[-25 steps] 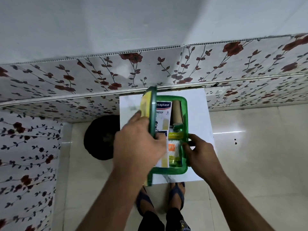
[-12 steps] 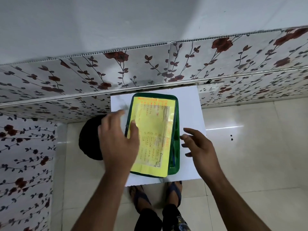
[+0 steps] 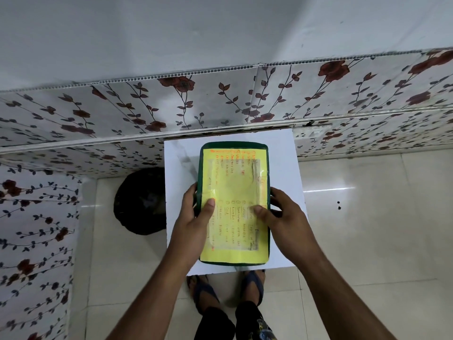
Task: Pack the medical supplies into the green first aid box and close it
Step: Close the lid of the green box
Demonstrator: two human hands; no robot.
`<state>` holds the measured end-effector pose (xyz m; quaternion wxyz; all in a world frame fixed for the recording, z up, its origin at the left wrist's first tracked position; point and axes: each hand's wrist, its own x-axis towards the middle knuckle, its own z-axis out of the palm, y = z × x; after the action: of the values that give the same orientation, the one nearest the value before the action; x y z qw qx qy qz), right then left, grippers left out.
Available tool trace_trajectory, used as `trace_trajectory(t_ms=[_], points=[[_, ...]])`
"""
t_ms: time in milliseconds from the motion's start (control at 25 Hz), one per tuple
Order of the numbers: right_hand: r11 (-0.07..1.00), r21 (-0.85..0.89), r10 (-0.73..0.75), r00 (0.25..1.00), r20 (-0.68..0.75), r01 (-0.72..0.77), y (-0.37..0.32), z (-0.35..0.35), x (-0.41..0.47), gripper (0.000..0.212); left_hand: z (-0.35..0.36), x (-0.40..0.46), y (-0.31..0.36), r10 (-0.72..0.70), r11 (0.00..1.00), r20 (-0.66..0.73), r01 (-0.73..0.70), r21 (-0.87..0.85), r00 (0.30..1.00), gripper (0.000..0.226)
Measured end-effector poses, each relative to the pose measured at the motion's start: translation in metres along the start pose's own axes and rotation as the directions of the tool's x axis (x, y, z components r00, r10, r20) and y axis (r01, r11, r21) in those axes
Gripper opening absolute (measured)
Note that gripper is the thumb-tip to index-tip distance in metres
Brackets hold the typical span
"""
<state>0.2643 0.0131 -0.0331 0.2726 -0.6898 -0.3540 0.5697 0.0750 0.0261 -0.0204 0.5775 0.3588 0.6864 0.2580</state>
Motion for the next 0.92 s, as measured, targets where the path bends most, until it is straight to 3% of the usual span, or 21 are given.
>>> trace_trajectory(t_ms=[120, 240, 360, 560, 920], points=[[0.997, 0.079, -0.005, 0.991, -0.131, 0.015, -0.016, 0.0, 0.023, 0.041, -0.004, 0.031, 0.025, 0.071, 0.997, -0.086, -0.073, -0.019, 0.994, 0.043], [0.981, 0.19, -0.004, 0.974, -0.226, 0.049, -0.043, 0.012, 0.06, 0.041, 0.003, 0.072, 0.059, 0.121, 0.993, -0.018, -0.121, 0.019, 0.992, 0.04], [0.973, 0.227, 0.024, 0.964, -0.266, 0.038, -0.057, 0.027, 0.081, 0.034, 0.013, 0.093, 0.059, 0.105, 0.994, -0.039, -0.106, -0.025, 0.994, 0.028], [0.955, 0.295, 0.101, 0.936, -0.337, 0.003, -0.057, 0.031, 0.087, 0.032, 0.015, 0.105, 0.047, 0.078, 0.984, -0.092, -0.091, -0.15, 0.993, 0.033], [0.956, 0.294, 0.099, 0.929, -0.355, 0.01, -0.064, 0.03, 0.091, 0.026, 0.017, 0.111, 0.048, 0.073, 0.981, -0.104, -0.09, -0.173, 0.992, 0.028]])
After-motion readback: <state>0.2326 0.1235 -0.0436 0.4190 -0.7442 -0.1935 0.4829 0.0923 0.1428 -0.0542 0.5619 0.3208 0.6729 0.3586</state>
